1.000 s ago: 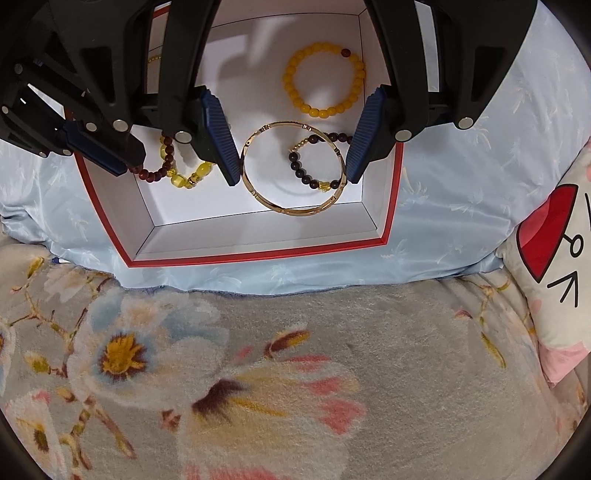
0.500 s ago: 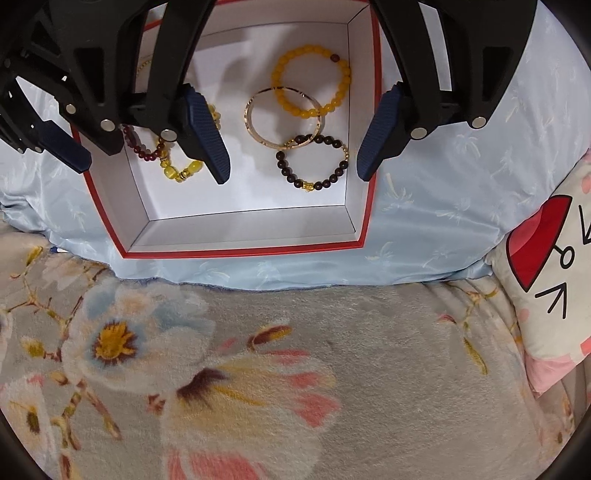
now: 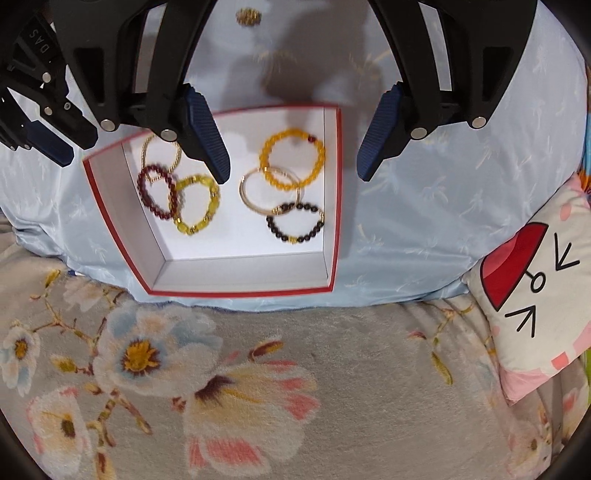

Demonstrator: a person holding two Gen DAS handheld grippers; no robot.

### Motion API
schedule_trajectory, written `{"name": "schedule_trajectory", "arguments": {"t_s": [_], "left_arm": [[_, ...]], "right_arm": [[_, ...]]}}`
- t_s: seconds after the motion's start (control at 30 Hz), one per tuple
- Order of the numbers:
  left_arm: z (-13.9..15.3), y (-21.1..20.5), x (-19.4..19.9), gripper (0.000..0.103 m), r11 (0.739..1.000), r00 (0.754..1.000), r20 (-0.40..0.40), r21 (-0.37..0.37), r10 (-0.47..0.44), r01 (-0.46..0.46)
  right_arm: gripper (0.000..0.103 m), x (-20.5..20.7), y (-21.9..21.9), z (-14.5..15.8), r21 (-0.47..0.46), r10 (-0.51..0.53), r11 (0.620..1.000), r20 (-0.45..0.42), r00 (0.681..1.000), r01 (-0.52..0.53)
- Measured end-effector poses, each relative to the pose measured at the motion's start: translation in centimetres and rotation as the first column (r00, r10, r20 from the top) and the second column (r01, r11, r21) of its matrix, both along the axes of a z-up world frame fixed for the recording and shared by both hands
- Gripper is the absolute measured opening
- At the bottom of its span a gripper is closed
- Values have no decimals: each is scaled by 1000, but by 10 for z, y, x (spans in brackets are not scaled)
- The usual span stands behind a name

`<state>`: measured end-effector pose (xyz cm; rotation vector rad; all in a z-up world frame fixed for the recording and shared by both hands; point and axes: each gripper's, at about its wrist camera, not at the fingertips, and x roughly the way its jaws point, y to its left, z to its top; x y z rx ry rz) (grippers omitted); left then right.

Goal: Organize jewelry
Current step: 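Move the left tool to the garnet bead strand while the right tool approaches the silver watch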

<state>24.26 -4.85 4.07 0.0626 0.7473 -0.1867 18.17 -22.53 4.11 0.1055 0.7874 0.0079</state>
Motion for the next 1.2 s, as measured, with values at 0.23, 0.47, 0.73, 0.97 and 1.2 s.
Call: {"name": "schedule_trajectory", "arguments": {"t_s": [0.23,0.47,0.73,0.97,1.2], "left_arm": [[-11,3,-40,68,1000,999,-28,1,-30,30],[-31,6,-80,68,999,995,-81,-9,-54,53],[-51,3,-114,67,997,988,-129,-1,-81,82],[-58,-1,-130,68,995,984,-150,-10,-97,97],[-69,-9,-140,67,992,977,-176,-9,-122,122]], "right_arm": [[38,-42,-2,-8,7,-6,1000,-33,999,7],[38,-78,-1,-19,17,-12,1000,-62,998,13],[38,-110,4,-29,23,-7,1000,-91,996,9],[38,-127,9,-35,41,-1,999,-110,994,6],[38,-136,9,-37,48,-8,999,-116,993,14]]}}
